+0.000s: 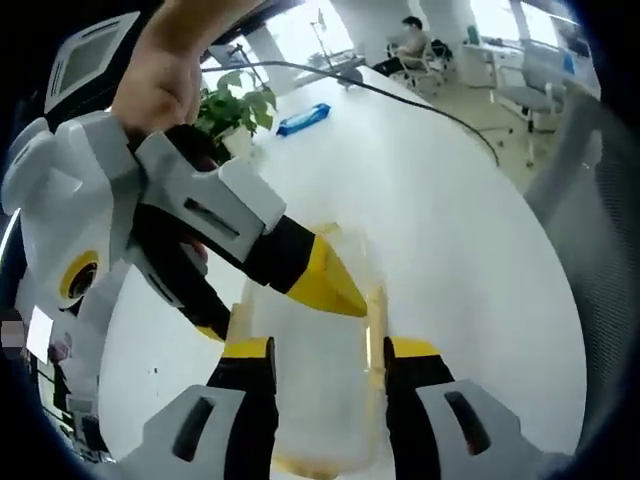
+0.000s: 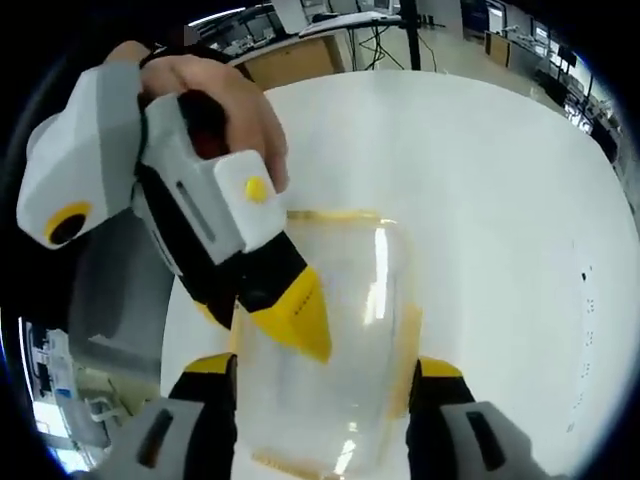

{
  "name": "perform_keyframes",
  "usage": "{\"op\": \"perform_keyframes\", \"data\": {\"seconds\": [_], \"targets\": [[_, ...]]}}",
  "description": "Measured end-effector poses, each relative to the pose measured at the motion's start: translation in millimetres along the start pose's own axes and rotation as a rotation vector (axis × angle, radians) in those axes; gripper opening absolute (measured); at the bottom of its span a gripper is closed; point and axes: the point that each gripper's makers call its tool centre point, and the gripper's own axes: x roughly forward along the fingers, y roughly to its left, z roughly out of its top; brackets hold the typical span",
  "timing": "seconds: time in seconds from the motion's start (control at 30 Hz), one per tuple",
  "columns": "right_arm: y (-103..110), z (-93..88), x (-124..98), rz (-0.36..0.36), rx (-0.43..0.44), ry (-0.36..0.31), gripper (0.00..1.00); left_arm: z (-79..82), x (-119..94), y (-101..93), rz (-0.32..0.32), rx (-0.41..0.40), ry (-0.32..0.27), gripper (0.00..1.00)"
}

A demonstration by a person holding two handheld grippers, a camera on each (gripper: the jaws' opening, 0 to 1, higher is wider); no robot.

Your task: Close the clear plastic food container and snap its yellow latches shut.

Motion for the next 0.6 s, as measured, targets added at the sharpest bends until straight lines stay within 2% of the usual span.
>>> {"op": "perform_keyframes", "data": {"seconds": [0.07, 0.13, 0.2, 0.23, 0.33, 0.37, 0.47, 0.6], "targets": [[-1.8, 0.2, -1.7, 0.012, -0.001, -0.006, 0.71, -0.9, -0.6, 1.2, 0.0, -0.03, -0.008, 0.4], [-2.1, 1.3, -3.4, 0.007, 0.005, -0.026, 0.71, -1.2, -1.3, -0.1, 0.002, 0.012, 0.002, 0.39], [0.0, 1.0, -9.2, 0.0, -0.01, -0.021, 0.69, 2.2, -5.2, -2.6, -0.016, -0.039, -0.006, 0.35], [0.5, 1.5, -12.8, -0.005, -0.019, -0.018, 0.68, 5.2, -8.4, -5.6, -0.029, -0.033, -0.014, 0.35], [-2.9, 3.2, -24.5, -0.032, -0.037, -0.022, 0.68, 8.5, -10.3, -10.0, -0.034, -0.015, -0.024, 0.5], [-4.0, 4.3, -26.9, -0.037, -0.032, -0.028, 0.7, 9.4, -10.6, -11.6, -0.037, -0.018, -0.024, 0.52], [-4.6, 2.8, -29.2, -0.06, -0.042, -0.02, 0.7, 10.9, -13.2, -7.6, -0.027, -0.019, -0.025, 0.48], [-4.2, 2.0, -30.7, -0.075, -0.052, -0.017, 0.7, 14.4, -14.9, -5.9, -0.027, -0.029, -0.03, 0.52]]}}
